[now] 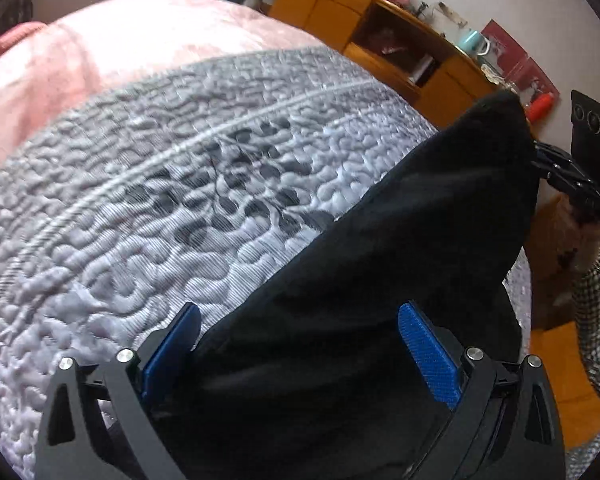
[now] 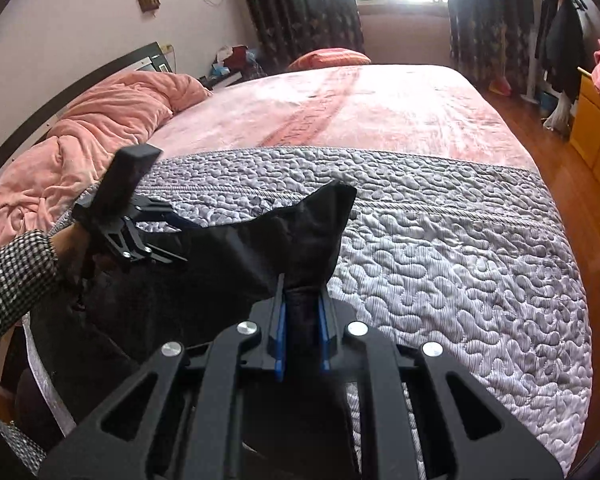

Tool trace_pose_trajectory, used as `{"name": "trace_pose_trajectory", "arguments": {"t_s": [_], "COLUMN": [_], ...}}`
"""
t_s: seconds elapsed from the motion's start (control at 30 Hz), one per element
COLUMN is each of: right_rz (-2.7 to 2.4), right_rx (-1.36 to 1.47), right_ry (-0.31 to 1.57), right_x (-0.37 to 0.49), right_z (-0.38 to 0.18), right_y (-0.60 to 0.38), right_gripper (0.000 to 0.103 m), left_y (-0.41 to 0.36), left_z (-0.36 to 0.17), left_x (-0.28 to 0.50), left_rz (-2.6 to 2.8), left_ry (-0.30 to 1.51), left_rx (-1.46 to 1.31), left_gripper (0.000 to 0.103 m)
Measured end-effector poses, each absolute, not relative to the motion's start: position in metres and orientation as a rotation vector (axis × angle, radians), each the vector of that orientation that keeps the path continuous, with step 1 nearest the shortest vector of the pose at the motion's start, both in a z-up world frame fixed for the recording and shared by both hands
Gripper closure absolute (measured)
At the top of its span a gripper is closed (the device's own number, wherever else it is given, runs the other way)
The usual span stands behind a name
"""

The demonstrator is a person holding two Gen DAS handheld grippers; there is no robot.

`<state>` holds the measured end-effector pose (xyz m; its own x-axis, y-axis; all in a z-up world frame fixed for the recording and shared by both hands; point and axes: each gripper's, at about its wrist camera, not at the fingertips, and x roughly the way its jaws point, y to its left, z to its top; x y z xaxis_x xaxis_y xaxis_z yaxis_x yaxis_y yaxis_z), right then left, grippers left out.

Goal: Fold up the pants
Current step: 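Lift the waistband with both tools and fold it over toward the hems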

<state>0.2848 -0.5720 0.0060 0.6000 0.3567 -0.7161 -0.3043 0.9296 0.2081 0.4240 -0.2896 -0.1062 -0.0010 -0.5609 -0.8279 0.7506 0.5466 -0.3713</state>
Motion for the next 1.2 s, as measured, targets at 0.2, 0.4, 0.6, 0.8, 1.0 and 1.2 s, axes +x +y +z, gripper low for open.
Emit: {"name": "trace_pose_trajectory", "arguments": {"t_s": [0.2, 0.4, 0.6, 0.8, 1.0, 1.2], "right_rz": [0.393, 0.384, 0.315, 0.251, 0.234, 0.234], "right_rx": [0.085, 0.077, 0.075, 0.078, 0.075, 0.075], "right_ry": [0.806, 0.770, 0.726, 0.658, 0.660, 0.712], "right_x": [0.280, 0.275, 0.260, 0.224, 0.173, 0.122], "right_z": [0.012, 0.024, 0.028, 0.022, -0.009, -0.036], "right_y": [-0.572, -0.568, -0.572, -0.574, -0.565, -0.557], "right_gripper": [0.092, 0.092, 0.092, 0.091, 0.091, 0.088], "left_y": [-0.281, -0.267, -0.241, -0.233, -0.231, -0.226], "left_z": [-0.117, -0.121, -0.078, -0.012, -0.022, -0.051], "left_x": [0.429, 0.417, 0.385, 0.255, 0.144, 0.081], "left_rz": [-1.000, -0.986, -0.867, -0.672, -0.629, -0.618], "left_ry": [1.224, 1.183, 0.971, 0.654, 0.606, 0.664], "left_rx": [0.162, 0.165, 0.100, 0.359, 0.479, 0.495], "left_gripper": [0.042, 0.098, 0.100, 0.100, 0.100, 0.100]}}
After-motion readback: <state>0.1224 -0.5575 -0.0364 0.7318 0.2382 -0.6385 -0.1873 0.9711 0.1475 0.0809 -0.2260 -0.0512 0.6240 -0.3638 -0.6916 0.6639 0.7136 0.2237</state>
